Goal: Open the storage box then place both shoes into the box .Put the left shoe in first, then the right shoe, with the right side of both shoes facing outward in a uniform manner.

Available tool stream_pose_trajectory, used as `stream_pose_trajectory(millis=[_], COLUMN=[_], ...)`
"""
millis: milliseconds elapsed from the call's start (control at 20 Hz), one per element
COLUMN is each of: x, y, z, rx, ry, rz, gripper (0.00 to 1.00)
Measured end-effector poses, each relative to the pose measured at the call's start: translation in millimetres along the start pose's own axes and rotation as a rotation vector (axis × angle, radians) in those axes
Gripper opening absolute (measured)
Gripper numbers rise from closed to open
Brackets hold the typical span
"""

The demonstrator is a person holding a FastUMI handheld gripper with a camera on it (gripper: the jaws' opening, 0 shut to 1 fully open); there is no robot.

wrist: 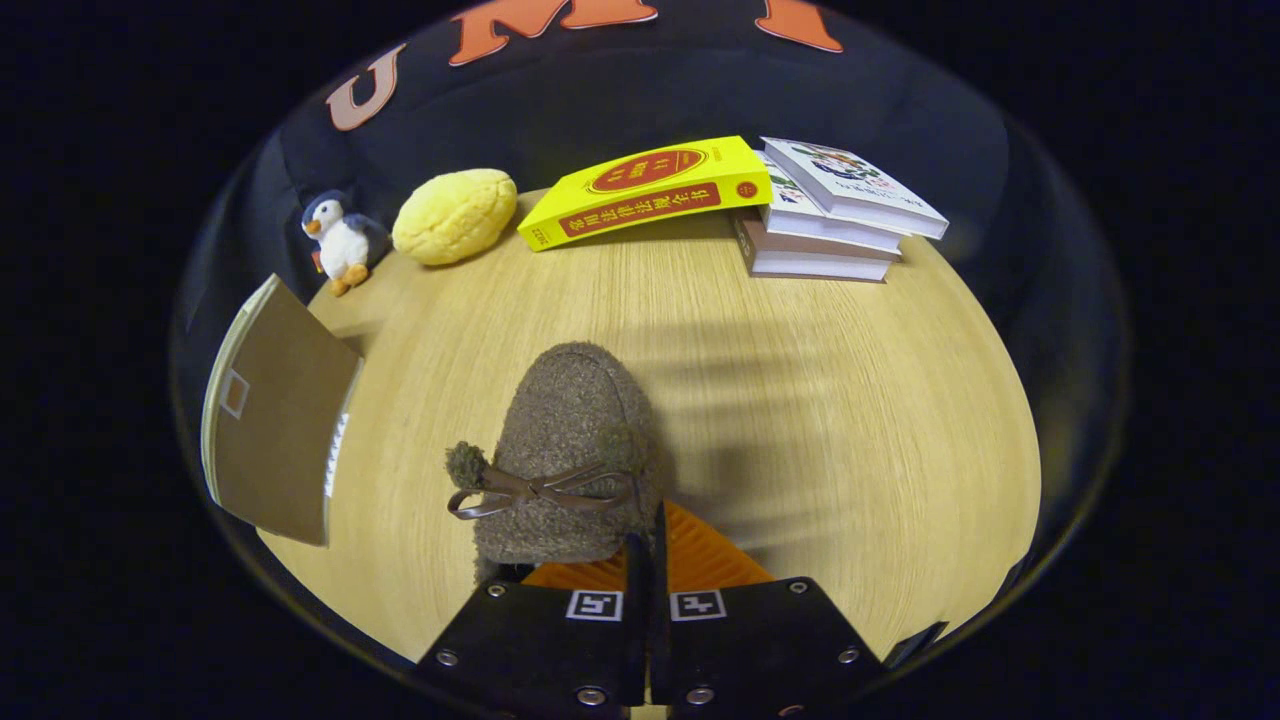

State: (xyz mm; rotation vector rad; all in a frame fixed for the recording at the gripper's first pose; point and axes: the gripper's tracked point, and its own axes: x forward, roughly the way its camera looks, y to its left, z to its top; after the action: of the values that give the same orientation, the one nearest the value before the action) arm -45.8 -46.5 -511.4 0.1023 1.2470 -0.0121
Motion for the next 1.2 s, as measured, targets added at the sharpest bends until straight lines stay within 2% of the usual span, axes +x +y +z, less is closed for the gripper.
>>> stream_pose_trajectory(millis=[300, 550, 800, 1000, 1200], x=[-68.3, -114.5, -120.0, -109.4, -83.7], y=[75.1, 163.1, 255.1, 328.5, 362.2], z=[47.6, 85.6, 99.3, 93.8, 81.0], rx=[0.019, 0.017, -0.022, -0.028, -0.039], ry=[-0.066, -0.108, -0.104, -0.068, -0.027], rz=[0.069, 0.143, 0.198, 0.259, 0.219], gripper=[0.03, 0.03, 0.03, 0.03, 0.03])
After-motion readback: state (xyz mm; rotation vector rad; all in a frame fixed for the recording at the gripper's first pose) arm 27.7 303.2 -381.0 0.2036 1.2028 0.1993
